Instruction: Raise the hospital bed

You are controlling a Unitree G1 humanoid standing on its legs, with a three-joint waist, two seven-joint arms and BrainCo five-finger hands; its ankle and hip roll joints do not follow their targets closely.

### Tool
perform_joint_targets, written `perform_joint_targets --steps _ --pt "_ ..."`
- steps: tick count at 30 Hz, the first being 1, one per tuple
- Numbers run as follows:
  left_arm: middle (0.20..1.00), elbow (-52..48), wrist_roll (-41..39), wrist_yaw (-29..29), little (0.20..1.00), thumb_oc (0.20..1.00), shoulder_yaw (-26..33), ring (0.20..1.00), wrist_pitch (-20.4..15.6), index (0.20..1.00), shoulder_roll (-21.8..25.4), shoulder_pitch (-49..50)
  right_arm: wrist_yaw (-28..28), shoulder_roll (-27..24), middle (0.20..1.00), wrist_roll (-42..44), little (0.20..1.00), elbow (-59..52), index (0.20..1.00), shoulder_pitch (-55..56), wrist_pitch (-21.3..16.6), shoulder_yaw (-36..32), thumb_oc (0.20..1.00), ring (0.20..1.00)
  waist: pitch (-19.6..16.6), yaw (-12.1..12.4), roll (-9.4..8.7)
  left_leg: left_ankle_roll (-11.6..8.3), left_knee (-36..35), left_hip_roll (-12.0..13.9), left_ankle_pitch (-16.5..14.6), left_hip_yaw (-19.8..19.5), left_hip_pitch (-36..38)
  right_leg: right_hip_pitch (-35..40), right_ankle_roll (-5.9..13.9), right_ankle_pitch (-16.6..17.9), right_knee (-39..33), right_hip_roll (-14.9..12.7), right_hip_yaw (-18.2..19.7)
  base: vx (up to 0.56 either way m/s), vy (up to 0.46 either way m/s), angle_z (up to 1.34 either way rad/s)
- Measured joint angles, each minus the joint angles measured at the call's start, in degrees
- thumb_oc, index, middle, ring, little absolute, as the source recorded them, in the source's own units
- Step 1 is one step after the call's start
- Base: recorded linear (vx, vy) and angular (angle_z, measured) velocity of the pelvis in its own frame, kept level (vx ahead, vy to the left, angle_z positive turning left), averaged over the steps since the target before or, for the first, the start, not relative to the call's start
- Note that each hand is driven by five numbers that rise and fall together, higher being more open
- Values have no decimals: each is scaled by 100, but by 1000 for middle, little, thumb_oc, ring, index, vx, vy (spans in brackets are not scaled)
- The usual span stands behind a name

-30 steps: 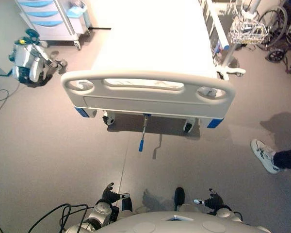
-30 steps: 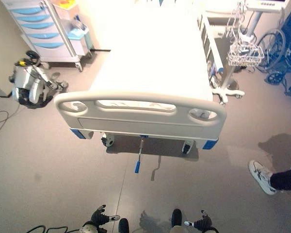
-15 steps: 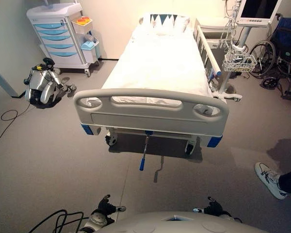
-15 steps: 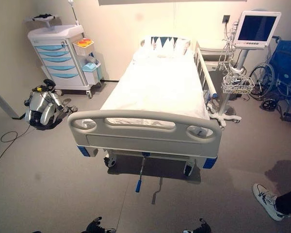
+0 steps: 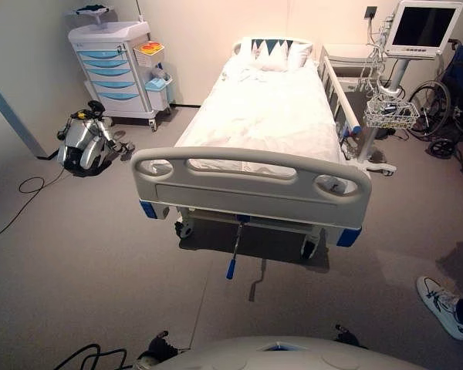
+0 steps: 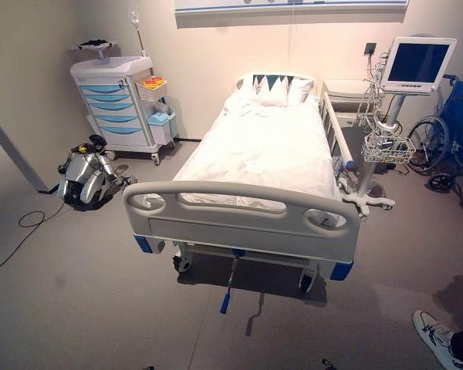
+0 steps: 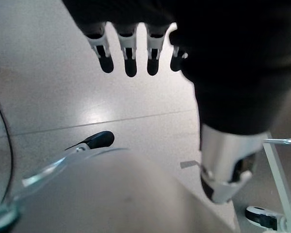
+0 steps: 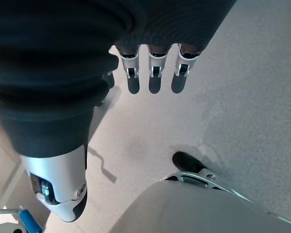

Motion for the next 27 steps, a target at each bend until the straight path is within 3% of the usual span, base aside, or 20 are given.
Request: perform_joint_targets --steps 27 --pt "1000 -36 12 -116 1000 1000 -250 1000 12 1000 14 -58 99 -15 1000 -50 1000 4 1000 0 24 -14 1000 1000 -74 -4 47 3 0 0 -2 -39 -11 7 1 -15 0 -6 -28 0 0 0"
